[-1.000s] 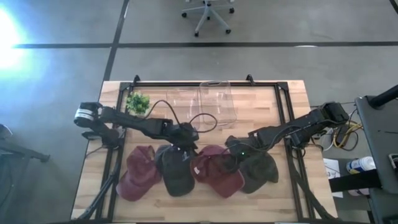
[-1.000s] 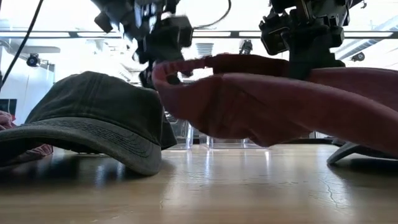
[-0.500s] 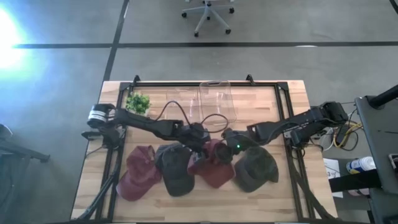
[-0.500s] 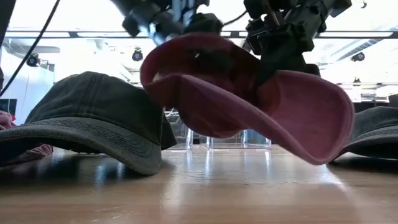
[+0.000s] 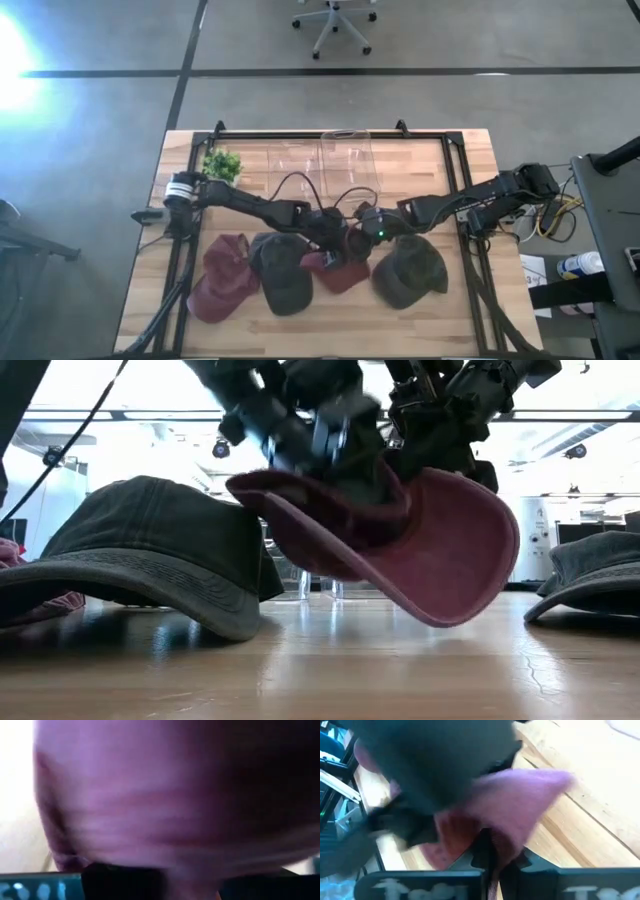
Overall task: Pick & Place hat
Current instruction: Put the right red cap into the right transparent bin
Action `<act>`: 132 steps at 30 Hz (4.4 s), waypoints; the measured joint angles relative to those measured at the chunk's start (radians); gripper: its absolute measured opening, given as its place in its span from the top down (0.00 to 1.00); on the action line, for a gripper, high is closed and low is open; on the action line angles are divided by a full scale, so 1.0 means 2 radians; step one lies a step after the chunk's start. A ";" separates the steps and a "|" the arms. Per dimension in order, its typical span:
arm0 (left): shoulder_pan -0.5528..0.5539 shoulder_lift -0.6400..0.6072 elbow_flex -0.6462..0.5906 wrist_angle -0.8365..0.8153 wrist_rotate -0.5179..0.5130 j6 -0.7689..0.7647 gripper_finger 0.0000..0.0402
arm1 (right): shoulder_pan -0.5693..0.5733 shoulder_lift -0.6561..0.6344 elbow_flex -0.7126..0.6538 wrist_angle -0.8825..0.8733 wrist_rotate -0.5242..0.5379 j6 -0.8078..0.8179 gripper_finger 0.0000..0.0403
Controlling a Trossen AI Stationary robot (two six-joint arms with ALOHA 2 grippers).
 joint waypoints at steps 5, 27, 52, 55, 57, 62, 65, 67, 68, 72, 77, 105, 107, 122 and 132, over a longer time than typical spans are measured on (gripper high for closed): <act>-0.003 0.025 -0.011 0.003 -0.006 -0.010 0.49 | 0.003 0.000 -0.001 -0.019 -0.013 -0.003 0.97; -0.008 0.052 -0.011 0.038 -0.089 -0.043 0.49 | 0.004 -0.002 -0.002 -0.089 -0.064 0.001 0.69; -0.011 0.052 0.000 0.031 -0.118 -0.058 0.49 | -0.059 -0.035 0.006 -0.096 -0.045 0.054 0.37; -0.011 0.050 0.000 0.031 -0.122 -0.064 0.49 | -0.050 -0.023 0.008 -0.103 -0.045 0.055 0.37; -0.013 0.046 0.000 0.034 -0.122 -0.064 0.49 | -0.048 -0.016 0.007 -0.101 -0.046 0.055 0.38; -0.015 0.034 0.000 0.064 -0.120 -0.055 0.49 | -0.048 0.002 0.006 -0.098 -0.043 0.046 0.44; -0.016 0.031 0.000 0.067 -0.120 -0.054 0.49 | -0.049 0.009 0.006 -0.092 -0.042 0.045 0.49; -0.017 0.031 0.000 0.068 -0.120 -0.054 0.49 | -0.049 0.009 0.005 -0.086 -0.044 0.046 0.51; -0.017 0.032 0.000 0.070 -0.120 -0.054 0.49 | -0.049 0.009 0.005 -0.082 -0.051 0.049 0.52; -0.020 0.044 0.000 0.073 -0.120 -0.052 0.49 | -0.049 -0.001 0.005 -0.083 -0.058 0.062 0.52; -0.022 0.044 0.000 0.073 -0.124 -0.044 0.49 | -0.049 0.004 -0.002 -0.083 -0.048 0.081 0.50; -0.036 0.024 -0.009 0.020 -0.126 0.046 0.49 | -0.047 0.003 -0.006 -0.093 -0.053 0.021 0.82; -0.042 0.024 -0.009 0.017 -0.126 0.082 0.49 | -0.047 0.002 -0.008 -0.096 -0.063 0.009 0.85; -0.048 -0.031 -0.009 -0.065 -0.137 0.161 0.49 | -0.047 -0.003 -0.038 -0.105 -0.069 0.002 0.95; -0.048 -0.079 -0.009 -0.138 -0.166 0.161 0.49 | -0.047 -0.006 -0.039 -0.107 -0.063 -0.005 0.71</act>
